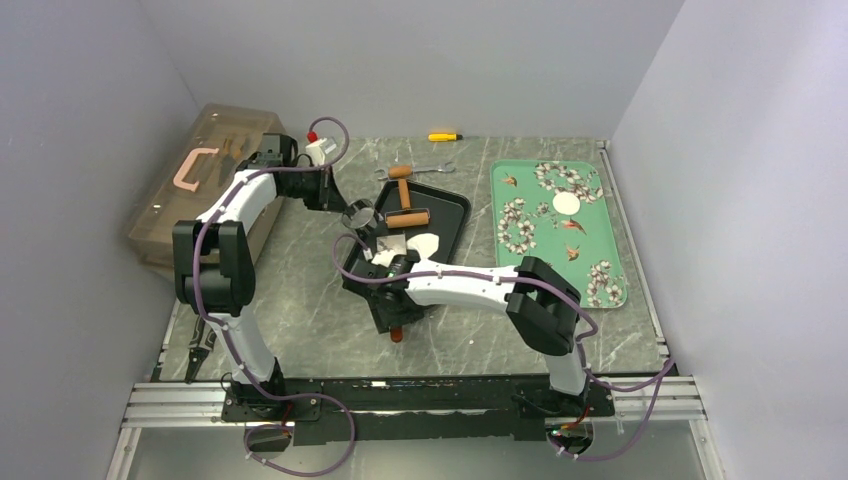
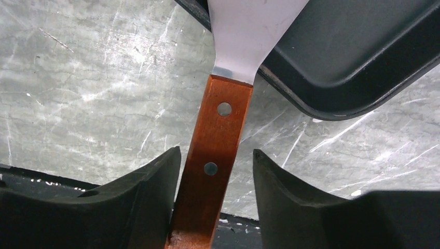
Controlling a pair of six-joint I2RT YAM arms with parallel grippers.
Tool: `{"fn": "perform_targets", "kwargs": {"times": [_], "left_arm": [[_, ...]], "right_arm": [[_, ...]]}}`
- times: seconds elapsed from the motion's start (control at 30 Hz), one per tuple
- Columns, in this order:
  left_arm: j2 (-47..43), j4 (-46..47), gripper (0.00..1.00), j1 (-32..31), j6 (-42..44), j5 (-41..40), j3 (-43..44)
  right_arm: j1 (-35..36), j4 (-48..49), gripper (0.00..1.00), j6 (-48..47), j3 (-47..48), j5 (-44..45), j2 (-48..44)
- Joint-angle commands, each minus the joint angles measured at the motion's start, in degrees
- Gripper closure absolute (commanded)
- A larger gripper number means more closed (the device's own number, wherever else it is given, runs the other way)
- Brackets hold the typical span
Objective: Roll out the dumpling wrappers from the dough
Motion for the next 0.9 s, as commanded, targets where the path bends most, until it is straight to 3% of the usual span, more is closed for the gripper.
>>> {"fn": "perform_targets", "kwargs": {"times": [0.0,0.1,0.27,0.37,0.67,0.87], "left_arm": [[-3.33,0.34,1.00,-0.85,1.17,2.76,-0.04],[-3.48,-0.01,1.00,-0.88,1.03,2.85,0.30],[-4.26,-0.56,1.00,-1.91,1.28,2.77,0.05],[-4.69,-1.64,1.00,-2.81,1.95,2.61,0.25],[-8.59,-4.67,1.00,-3.25,2.87,4.31,0.00],[-12.53,-7.29,1.00,-3.50,4.10,5.98,-2.46]], "right_arm": [[0.10,-0.82,0.48,-0.62,0.32,-0.66,-3.07],[0.08,-0.09,0.54,-0.48,-1.14,-1.30,-4.21],[-0.29,1.08,0.86,-2.65,-2.38,-1.57,-4.83],[-0.51,-1.05,1.00,-4.34,-3.64,2.93,-7.51],[-0.56,-0.75,1.00,-13.92,-10.00,10.49,-14.85],[-2.13,7.54,1.00,-20.69,-16.62,10.24,-18.73]]}}
